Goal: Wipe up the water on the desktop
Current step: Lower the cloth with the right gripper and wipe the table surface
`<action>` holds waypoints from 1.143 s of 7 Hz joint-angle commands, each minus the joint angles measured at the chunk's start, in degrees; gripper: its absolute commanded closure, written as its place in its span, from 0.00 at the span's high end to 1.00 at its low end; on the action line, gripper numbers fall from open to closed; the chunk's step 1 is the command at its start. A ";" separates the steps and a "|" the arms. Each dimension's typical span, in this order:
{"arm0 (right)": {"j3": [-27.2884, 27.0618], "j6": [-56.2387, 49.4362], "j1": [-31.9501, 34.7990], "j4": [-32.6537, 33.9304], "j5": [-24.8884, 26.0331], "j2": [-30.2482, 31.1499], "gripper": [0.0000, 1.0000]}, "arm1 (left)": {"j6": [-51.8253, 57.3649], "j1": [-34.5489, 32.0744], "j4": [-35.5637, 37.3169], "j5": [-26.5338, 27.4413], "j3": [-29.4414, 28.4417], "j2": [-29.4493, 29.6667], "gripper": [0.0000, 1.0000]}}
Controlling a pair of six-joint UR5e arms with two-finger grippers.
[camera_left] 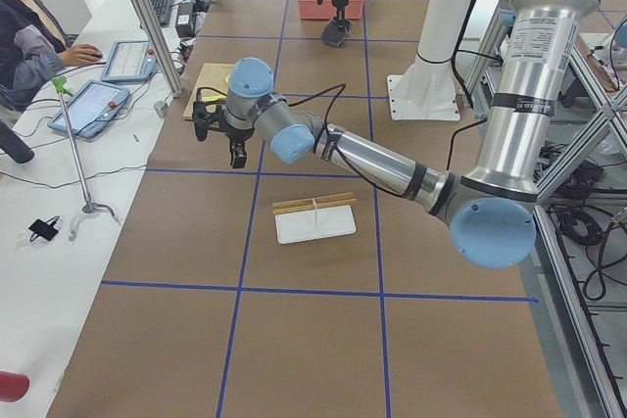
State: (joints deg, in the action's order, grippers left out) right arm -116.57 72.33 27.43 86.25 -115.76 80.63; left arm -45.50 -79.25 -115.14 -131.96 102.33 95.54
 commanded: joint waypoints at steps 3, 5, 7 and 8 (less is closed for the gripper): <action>22.38 17.47 -9.06 0.61 3.86 -33.29 0.00 | 8.93 -0.73 0.09 2.58 -0.03 -3.25 0.97; 15.81 14.00 -5.83 -0.20 0.29 -22.62 0.00 | 9.63 -0.82 0.18 2.58 -0.38 -3.25 0.97; 5.94 5.30 -1.79 0.32 -3.49 -7.04 0.00 | 9.72 -1.17 0.18 2.41 -0.20 -3.34 0.97; 4.43 2.66 0.14 0.41 -4.29 -3.32 0.00 | 9.72 -1.26 0.18 2.41 -0.38 -3.25 0.97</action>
State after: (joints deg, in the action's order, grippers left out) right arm -109.09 78.61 25.12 86.49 -118.53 71.03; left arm -35.81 -80.35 -114.96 -129.52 102.06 92.22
